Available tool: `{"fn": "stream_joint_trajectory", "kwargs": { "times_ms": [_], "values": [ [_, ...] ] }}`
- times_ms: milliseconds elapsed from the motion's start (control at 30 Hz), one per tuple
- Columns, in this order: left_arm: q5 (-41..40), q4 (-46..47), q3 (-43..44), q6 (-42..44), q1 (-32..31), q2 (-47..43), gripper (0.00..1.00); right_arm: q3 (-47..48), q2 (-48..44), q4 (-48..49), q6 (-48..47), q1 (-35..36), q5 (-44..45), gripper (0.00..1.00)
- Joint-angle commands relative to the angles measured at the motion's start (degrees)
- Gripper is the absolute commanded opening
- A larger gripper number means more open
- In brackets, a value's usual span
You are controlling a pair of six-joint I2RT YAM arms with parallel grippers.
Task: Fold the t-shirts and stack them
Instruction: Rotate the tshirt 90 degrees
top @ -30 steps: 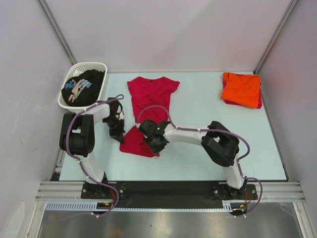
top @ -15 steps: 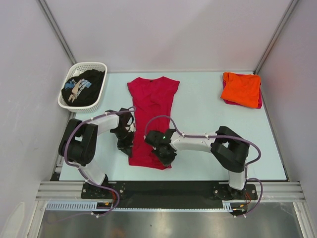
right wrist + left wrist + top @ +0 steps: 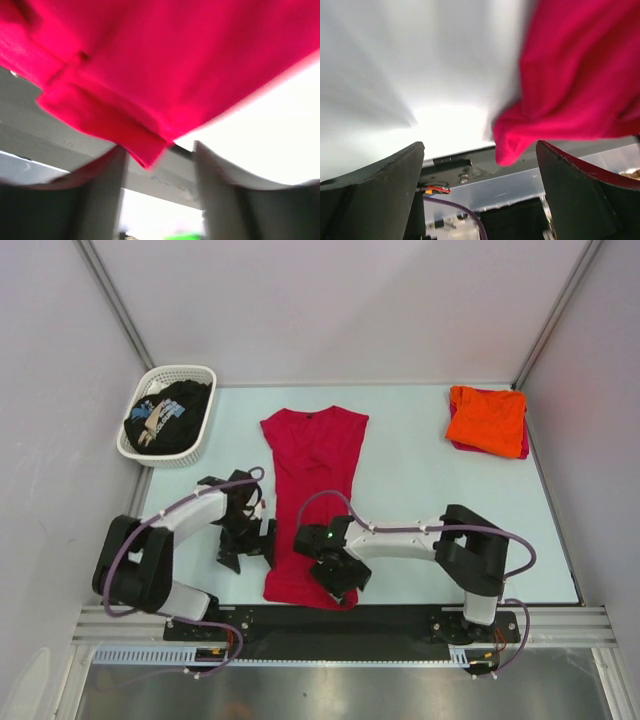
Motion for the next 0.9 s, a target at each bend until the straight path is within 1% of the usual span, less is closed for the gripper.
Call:
{"fn": "stream_joint_trajectory", "kwargs": {
  "times_ms": [0, 67, 100, 167, 200, 233, 267, 300, 333, 367, 400, 433, 467, 500, 533, 567, 600, 667, 700, 733, 800, 867],
  "values": [
    [-2.34, -4.38, 11.46, -0.55, -0.48, -9.05, 1.00, 3.93, -12.33, -6.04, 2.47, -0.18, 13.74, 0.82],
    [-5.14, -5.09, 16.67, -0.81, -0.40, -11.69, 1.00, 8.06, -17.68, -6.66, 2.65, -1.85, 20.84, 0.94],
    [-5.94, -5.44, 21.75, -0.81, -0.40, -11.87, 1.00, 9.20, -19.19, -6.49, 2.30, -4.82, 22.54, 0.96],
    [-7.87, -4.48, 26.43, -0.46, -0.40, -10.73, 1.00, 12.27, -21.65, -5.53, 0.11, -9.48, 25.00, 0.97],
    [-8.32, -3.43, 29.50, -0.81, -0.31, -10.29, 1.00, 12.55, -23.67, -2.48, -1.47, -14.46, 25.19, 0.97],
    [-8.23, -0.47, 30.75, -0.72, -0.22, -9.86, 1.00, 12.73, -24.47, -0.88, -2.70, -17.30, 24.84, 0.98],
    [-7.80, 0.61, 32.16, -1.16, -0.05, -8.20, 1.00, 12.73, -25.00, 0.44, -4.89, -19.76, 23.80, 0.97],
    [-7.62, 2.10, 33.82, -1.07, 0.13, -7.31, 1.00, 12.21, -25.53, 4.80, -6.65, -22.48, 22.92, 0.97],
    [-6.66, 6.29, 34.45, -1.07, 0.83, -6.08, 1.00, 12.38, -25.10, 6.15, -7.80, -27.56, 21.25, 0.98],
    [-4.82, 7.90, 35.15, -1.51, 1.36, -2.42, 0.99, 12.73, -24.40, 7.38, -9.12, -30.48, 18.63, 0.97],
    [-3.15, 9.39, 37.07, -1.60, 2.14, -0.38, 1.00, 12.99, -23.52, 11.14, -9.74, -32.95, 16.34, 0.97],
    [-1.57, 10.63, 38.66, -1.69, 3.89, 2.77, 1.00, 13.95, -21.25, 12.31, -9.57, -38.10, 13.53, 0.97],
    [-0.77, 11.07, 40.24, -2.12, 4.43, 5.42, 1.00, 14.66, -19.75, 13.62, -8.87, -40.07, 9.76, 0.96],
    [1.24, 12.12, 44.00, -1.95, 5.13, 11.53, 1.00, 16.67, -18.34, 16.33, -8.69, -41.92, 7.63, 0.96],
    [2.39, 11.70, 46.73, -1.69, 6.45, 14.73, 1.00, 17.90, -14.50, 17.14, -8.34, -43.85, 4.74, 0.95],
    [3.10, 11.00, 49.54, -1.25, 6.89, 17.72, 1.00, 19.22, -12.46, 17.67, -8.16, -45.96, 4.10, 0.95],
    [3.80, 8.64, 56.27, -0.55, 7.16, 24.01, 1.00, 20.98, -10.44, 17.94, -8.86, -46.85, 2.10, 0.94],
    [3.02, 7.22, 62.37, 1.11, 7.25, 29.15, 1.00, 26.77, -3.69, 17.07, -10.09, -47.64, 1.90, 0.93],
    [2.93, 5.21, 68.58, 1.56, 7.34, 31.35, 1.00, 28.62, -1.39, 16.19, -10.79, -47.82, 1.38, 0.93],
    [2.93, 4.93, 70.82, 1.65, 7.95, 34.59, 1.00, 32.21, 0.38, 15.92, -11.76, -47.91, 1.37, 0.93],
    [4.68, 7.63, 70.67, 0.16, 9.09, 35.50, 1.00, 35.39, 5.21, 15.05, -12.38, -48.17, 1.29, 0.93],
    [4.78, 6.86, 71.89, 0.33, 10.32, 38.31, 1.00, 39.69, 9.85, 14.78, -12.38, -48.52, 0.76, 0.93]
  ]
}}
